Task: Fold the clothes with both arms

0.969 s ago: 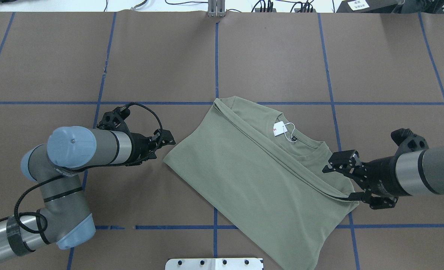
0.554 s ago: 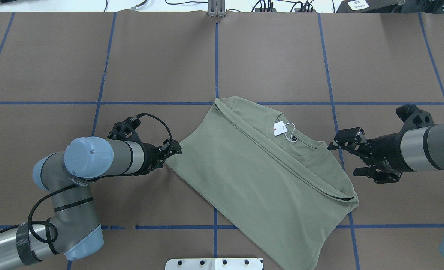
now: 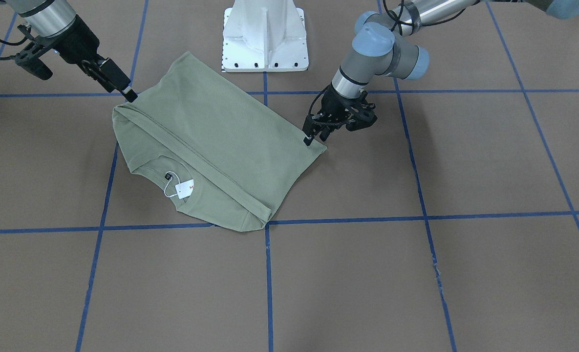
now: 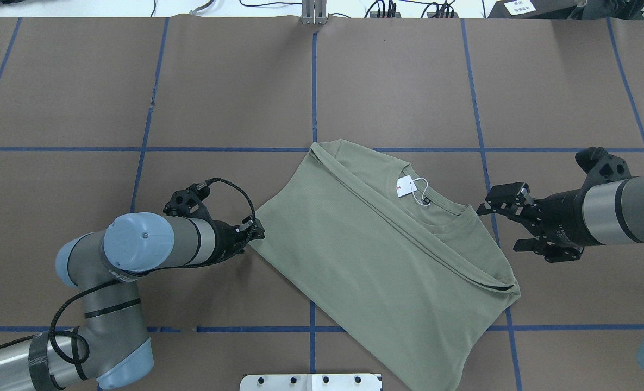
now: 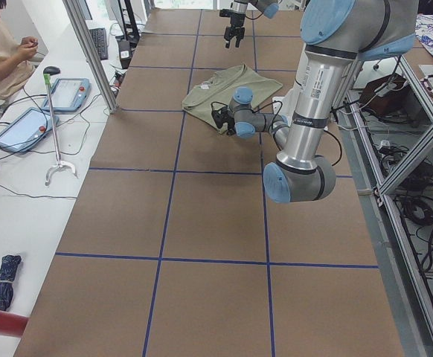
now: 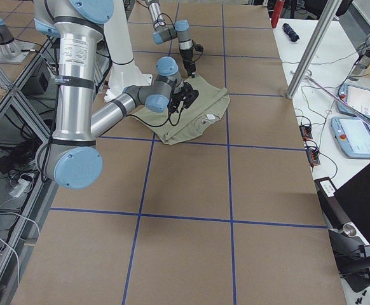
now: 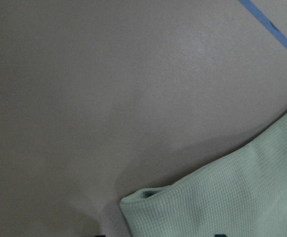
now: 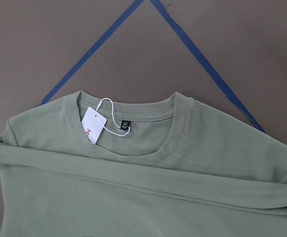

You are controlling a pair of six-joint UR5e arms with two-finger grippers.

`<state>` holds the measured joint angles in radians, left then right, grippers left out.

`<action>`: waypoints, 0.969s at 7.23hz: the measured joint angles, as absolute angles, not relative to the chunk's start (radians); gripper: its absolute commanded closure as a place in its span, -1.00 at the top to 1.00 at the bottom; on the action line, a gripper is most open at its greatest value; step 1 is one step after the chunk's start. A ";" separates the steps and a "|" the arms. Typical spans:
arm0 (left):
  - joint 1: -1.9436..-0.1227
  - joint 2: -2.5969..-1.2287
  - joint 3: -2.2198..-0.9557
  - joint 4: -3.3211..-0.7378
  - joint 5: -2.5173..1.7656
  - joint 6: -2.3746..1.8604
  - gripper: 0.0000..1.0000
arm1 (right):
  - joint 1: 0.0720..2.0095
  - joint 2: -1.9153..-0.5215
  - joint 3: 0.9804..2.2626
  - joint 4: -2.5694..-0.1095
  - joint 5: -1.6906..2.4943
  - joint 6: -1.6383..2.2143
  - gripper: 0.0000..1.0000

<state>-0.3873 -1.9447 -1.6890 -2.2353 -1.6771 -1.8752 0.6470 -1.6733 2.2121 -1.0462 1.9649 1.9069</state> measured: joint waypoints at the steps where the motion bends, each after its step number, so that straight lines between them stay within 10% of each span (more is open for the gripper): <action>1: -0.387 -1.944 -1.688 -2.235 -1.676 -1.875 -1.00 | 0.646 -1.673 2.212 -1.046 1.965 1.907 1.00; 7: -0.568 -1.996 -1.613 -2.242 -1.677 -1.631 -1.00 | 0.643 -1.669 2.203 -1.046 1.963 1.907 1.00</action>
<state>-0.5682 -1.9960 -1.6130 -2.2415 -1.6767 -1.6310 0.6427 -1.6695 2.2025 -1.0462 1.9626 1.9067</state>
